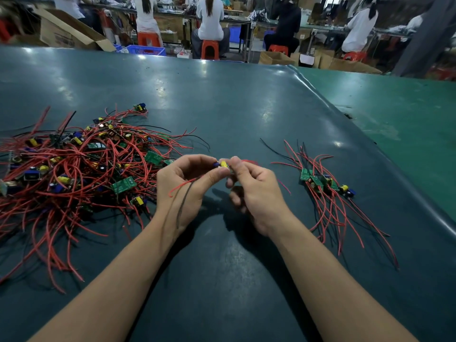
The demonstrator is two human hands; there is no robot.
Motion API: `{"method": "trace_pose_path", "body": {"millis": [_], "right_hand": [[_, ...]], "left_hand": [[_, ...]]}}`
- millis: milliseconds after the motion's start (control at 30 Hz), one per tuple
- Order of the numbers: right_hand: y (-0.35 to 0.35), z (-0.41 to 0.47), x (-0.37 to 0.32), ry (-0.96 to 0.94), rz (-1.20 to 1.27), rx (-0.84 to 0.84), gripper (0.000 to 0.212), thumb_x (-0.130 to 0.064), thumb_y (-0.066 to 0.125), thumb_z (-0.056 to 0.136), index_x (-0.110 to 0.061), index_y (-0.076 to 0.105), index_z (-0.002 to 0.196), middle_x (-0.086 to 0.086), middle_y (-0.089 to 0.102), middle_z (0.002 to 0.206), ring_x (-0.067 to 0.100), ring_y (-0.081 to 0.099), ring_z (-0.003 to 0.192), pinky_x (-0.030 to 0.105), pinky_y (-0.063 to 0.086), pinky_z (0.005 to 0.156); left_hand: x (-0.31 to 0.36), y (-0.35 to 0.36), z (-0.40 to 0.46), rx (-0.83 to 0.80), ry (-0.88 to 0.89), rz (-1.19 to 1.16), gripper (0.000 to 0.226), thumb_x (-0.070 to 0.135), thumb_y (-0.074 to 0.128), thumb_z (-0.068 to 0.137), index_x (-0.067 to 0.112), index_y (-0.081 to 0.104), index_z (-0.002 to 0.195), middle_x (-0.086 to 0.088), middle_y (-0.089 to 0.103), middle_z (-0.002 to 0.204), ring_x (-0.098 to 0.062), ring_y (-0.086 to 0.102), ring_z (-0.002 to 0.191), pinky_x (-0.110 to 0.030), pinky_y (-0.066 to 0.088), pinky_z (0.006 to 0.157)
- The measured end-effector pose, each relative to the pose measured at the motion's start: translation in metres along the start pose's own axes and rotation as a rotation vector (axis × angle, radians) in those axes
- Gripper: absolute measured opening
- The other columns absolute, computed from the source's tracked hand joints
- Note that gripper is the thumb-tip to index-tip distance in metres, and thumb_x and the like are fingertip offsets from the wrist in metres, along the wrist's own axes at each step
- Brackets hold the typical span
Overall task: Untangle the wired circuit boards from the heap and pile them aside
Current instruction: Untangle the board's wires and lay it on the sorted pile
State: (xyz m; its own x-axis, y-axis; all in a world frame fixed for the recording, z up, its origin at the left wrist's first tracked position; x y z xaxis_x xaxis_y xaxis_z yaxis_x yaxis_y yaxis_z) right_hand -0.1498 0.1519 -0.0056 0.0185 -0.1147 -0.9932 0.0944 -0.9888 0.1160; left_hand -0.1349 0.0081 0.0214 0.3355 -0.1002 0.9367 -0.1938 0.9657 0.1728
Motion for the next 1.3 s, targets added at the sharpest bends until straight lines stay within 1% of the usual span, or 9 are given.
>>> {"method": "trace_pose_path", "body": {"millis": [100,233,367,467,667,800,900,967,1300], "right_hand": [[-0.008,0.005,-0.001,0.016,0.198,0.024,0.016,-0.028,0.062,0.093,-0.02,0.076,0.097,-0.007,0.048,0.061,0.005,0.033,0.038,0.014,0.023,0.035],[-0.02,0.007,-0.005,-0.004,0.299,0.062,0.014,-0.031,0.073,0.079,-0.019,0.079,0.079,-0.008,0.052,0.059,0.005,0.031,0.035,0.015,0.024,0.035],[-0.048,0.005,-0.025,-0.253,-0.287,0.342,0.02,-0.024,0.067,0.092,-0.016,0.077,0.076,-0.006,0.065,0.062,0.005,0.047,0.051,0.025,0.043,0.053],[-0.058,0.006,-0.023,-0.239,-0.406,0.427,0.027,-0.017,0.061,0.092,-0.01,0.07,0.117,0.0,0.075,0.087,0.014,0.053,0.06,0.038,0.054,0.076],[-0.063,0.004,-0.028,-0.259,-0.429,0.441,0.03,-0.007,0.054,0.092,-0.02,0.071,0.114,-0.006,0.074,0.086,0.016,0.062,0.057,0.032,0.054,0.06],[-0.079,0.007,-0.015,-0.131,-0.09,0.501,0.023,-0.006,0.056,0.095,-0.012,0.065,0.116,-0.005,0.073,0.079,0.006,0.052,0.038,0.018,0.039,0.037],[-0.082,0.006,-0.017,-0.129,-0.055,0.5,0.032,0.002,0.049,0.095,-0.018,0.064,0.116,0.005,0.072,0.086,0.005,0.052,0.039,0.019,0.039,0.035],[-0.08,0.005,-0.02,-0.153,-0.102,0.496,0.031,0.001,0.046,0.096,-0.022,0.067,0.099,0.008,0.072,0.089,0.006,0.053,0.039,0.019,0.039,0.035],[-0.091,-0.002,-0.032,-0.228,-0.254,0.591,0.033,-0.002,0.042,0.095,-0.026,0.059,0.081,0.003,0.072,0.078,0.012,0.055,0.037,0.024,0.042,0.037]], "left_hand": [[-0.006,0.01,-0.002,-0.101,-0.079,-0.038,0.026,0.014,0.083,0.06,0.008,0.071,0.082,0.0,0.074,0.073,-0.01,0.068,0.066,-0.019,0.054,0.067],[-0.009,0.01,-0.001,-0.12,-0.117,-0.107,0.026,0.016,0.084,0.059,0.008,0.071,0.08,-0.004,0.073,0.072,-0.015,0.067,0.063,-0.022,0.055,0.066],[-0.004,0.011,-0.004,-0.099,0.001,0.123,0.025,0.011,0.088,0.063,0.005,0.071,0.081,-0.005,0.075,0.075,-0.012,0.069,0.067,-0.021,0.056,0.068],[-0.001,0.014,-0.007,-0.101,0.073,0.212,0.026,0.016,0.09,0.063,0.008,0.072,0.08,-0.004,0.074,0.074,-0.014,0.069,0.066,-0.024,0.057,0.068],[-0.001,0.014,-0.008,-0.102,0.074,0.231,0.026,0.019,0.091,0.062,0.012,0.073,0.079,-0.002,0.075,0.074,-0.023,0.071,0.068,-0.029,0.059,0.07],[-0.002,0.011,-0.006,-0.078,0.043,0.185,0.026,0.016,0.091,0.062,0.008,0.073,0.08,-0.005,0.075,0.074,-0.025,0.072,0.071,-0.031,0.059,0.071],[-0.001,0.014,-0.008,-0.095,0.04,0.188,0.025,0.016,0.091,0.061,0.008,0.074,0.079,-0.004,0.075,0.074,-0.018,0.071,0.067,-0.027,0.058,0.068],[-0.001,0.015,-0.008,-0.102,0.029,0.175,0.025,0.015,0.09,0.061,0.008,0.073,0.078,-0.004,0.075,0.073,-0.016,0.07,0.066,-0.025,0.057,0.067],[-0.001,0.017,-0.009,-0.114,-0.021,0.085,0.024,0.013,0.089,0.059,0.007,0.073,0.076,-0.005,0.075,0.073,-0.013,0.07,0.067,-0.021,0.056,0.065]]}}
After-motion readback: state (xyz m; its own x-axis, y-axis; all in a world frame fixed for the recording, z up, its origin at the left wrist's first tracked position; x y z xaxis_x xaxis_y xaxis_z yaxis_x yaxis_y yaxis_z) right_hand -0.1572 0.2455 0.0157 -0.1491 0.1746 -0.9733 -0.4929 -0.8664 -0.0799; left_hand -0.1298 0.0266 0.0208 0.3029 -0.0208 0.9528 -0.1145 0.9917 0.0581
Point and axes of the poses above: each hand's wrist, its own z-axis towards the middle knuckle, its own y-axis out of the palm, x = y × z, the point moved 10 cm from there along z, towards the middle knuckle
